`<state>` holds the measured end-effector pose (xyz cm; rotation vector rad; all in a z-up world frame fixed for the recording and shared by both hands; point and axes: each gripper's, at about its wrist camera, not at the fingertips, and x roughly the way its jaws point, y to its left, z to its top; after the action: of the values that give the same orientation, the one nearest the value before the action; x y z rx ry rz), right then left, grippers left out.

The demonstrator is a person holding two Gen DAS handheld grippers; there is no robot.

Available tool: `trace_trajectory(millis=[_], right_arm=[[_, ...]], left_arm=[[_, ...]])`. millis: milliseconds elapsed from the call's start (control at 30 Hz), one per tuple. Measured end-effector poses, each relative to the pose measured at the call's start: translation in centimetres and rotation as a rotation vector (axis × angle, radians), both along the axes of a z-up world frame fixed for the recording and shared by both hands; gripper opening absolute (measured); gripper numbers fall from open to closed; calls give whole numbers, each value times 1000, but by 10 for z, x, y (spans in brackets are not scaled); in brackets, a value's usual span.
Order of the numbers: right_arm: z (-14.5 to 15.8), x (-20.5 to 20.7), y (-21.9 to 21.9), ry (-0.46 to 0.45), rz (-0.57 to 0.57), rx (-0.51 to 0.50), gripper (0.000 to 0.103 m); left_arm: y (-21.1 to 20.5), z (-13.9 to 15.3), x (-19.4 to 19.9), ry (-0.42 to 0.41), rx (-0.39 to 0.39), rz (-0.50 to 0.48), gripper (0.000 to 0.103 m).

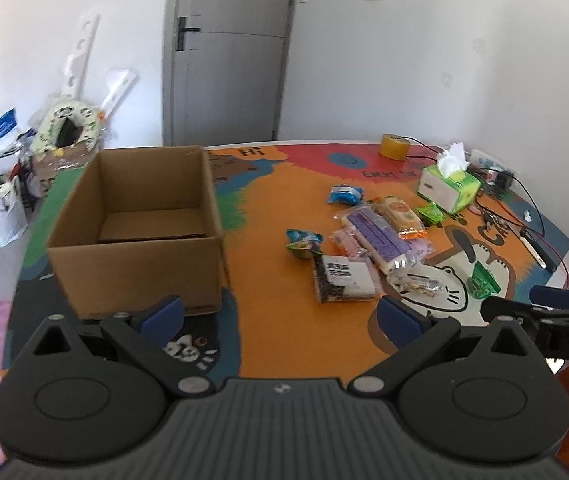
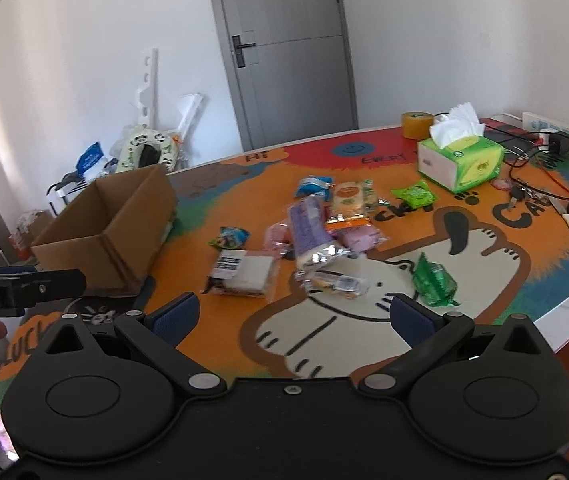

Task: Organize snacks
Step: 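Grasp the white sesame cake pack with left gripper while right grasps green candy packet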

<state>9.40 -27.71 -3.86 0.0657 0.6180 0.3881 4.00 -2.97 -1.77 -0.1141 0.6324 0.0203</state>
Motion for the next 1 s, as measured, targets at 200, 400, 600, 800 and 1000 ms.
trace_trajectory(millis=[200, 400, 600, 800, 1000], right_arm=[[-16, 15, -11, 18, -35, 10, 103], [-29, 28, -23, 22, -63, -6, 103], [-43, 43, -32, 46, -86, -4, 103], [-53, 58, -39, 41, -89, 19, 103], [-58, 71, -50, 25, -132, 8, 102]], left_arm=[[-8, -18, 23, 34, -36, -11, 102], [-16, -24, 41, 11, -70, -13, 100], [-27, -34, 60, 20, -72, -34, 100], [-33, -43, 79, 37, -89, -48, 93], [-41, -54, 96, 62, -89, -62, 92]])
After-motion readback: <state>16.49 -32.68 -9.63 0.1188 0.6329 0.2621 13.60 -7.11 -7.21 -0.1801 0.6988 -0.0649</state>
